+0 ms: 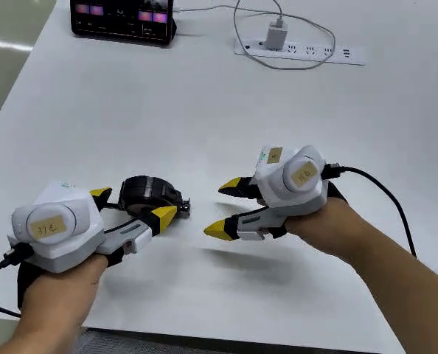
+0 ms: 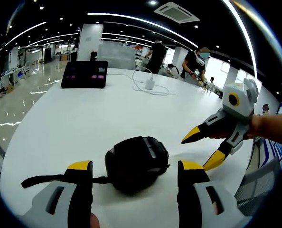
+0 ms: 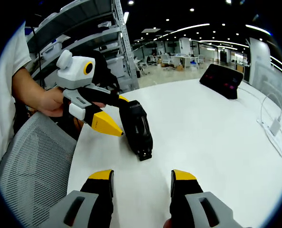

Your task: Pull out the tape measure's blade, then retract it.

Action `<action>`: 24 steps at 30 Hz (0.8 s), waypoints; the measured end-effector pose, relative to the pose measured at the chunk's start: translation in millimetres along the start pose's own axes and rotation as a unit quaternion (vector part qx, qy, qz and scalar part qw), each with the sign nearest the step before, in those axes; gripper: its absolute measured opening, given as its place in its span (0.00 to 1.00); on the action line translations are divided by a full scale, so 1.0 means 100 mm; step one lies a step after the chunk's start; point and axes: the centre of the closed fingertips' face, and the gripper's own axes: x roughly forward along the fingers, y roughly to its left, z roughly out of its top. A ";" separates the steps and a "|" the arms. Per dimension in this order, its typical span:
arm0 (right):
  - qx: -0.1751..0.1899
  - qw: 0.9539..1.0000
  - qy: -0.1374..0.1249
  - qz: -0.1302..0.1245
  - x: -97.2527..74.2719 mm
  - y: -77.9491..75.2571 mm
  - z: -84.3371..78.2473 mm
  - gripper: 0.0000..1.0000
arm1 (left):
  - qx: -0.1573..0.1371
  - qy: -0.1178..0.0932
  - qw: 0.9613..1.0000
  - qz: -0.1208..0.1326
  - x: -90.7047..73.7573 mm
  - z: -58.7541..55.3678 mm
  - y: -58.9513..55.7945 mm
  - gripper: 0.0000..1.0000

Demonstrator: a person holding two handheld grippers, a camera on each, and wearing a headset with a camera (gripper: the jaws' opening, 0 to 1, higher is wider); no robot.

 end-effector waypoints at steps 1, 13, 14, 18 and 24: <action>0.001 1.000 -0.001 -0.003 -0.02 0.00 -0.01 0.47 | 0.004 -0.001 1.000 -0.004 -0.01 0.01 -0.01 0.69; 0.018 0.999 -0.007 -0.033 -0.28 0.02 -0.17 0.58 | 0.058 -0.007 0.998 -0.034 -0.08 0.08 -0.09 0.72; 0.017 0.999 -0.006 -0.036 -0.29 0.02 -0.18 0.59 | 0.060 -0.006 0.998 -0.036 -0.09 0.08 -0.08 0.73; 0.020 0.999 -0.010 -0.046 -0.39 0.01 -0.19 0.62 | 0.071 -0.008 0.996 -0.045 -0.12 0.09 -0.09 0.74; 0.023 0.998 -0.015 -0.057 -0.50 0.02 -0.23 0.64 | 0.086 -0.007 0.995 -0.059 -0.18 0.08 -0.10 0.77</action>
